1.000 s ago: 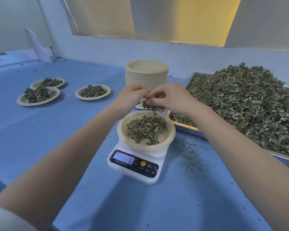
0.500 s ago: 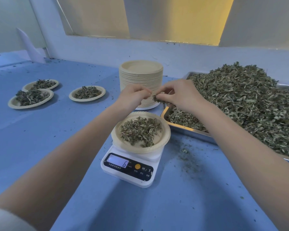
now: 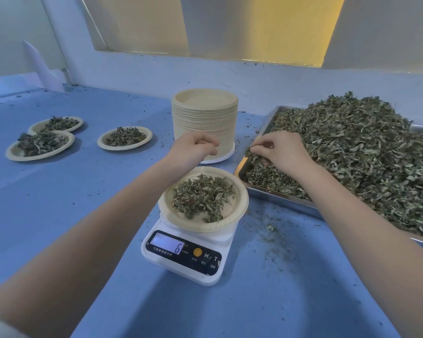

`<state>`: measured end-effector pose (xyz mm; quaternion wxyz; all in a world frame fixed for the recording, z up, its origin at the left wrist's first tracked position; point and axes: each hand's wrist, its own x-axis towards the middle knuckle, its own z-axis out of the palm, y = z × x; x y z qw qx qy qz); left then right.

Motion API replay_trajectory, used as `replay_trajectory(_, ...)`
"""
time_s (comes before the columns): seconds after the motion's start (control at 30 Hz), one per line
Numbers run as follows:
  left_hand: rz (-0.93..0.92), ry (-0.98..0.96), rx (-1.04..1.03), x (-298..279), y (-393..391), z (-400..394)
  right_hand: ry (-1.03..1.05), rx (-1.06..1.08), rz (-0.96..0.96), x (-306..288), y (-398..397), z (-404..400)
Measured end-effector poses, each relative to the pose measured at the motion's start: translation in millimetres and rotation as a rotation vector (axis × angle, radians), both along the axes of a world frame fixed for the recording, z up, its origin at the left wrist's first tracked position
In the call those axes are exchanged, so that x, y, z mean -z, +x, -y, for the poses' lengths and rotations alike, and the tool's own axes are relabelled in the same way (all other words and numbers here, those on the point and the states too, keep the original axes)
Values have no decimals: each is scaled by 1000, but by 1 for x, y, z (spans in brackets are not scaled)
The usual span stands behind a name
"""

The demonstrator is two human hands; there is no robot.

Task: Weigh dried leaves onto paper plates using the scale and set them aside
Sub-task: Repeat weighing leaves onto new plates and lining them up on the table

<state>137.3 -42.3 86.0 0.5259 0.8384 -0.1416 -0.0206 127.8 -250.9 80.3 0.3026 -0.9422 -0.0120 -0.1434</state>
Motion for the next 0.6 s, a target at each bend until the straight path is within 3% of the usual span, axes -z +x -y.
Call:
replay_trajectory(0.17, -3, -12, -17, 2, 2, 0, 263, -265, -58, -10, -17, -26)
replay_trajectory(0.37, 3, -29, -43, 0, -2, -5, 106, -407, -168, -19, -21, -52)
replay_trajectory(0.6, 7, -23, -65, -7, -8, -16, 181, -399, -140, -18, -19, -52)
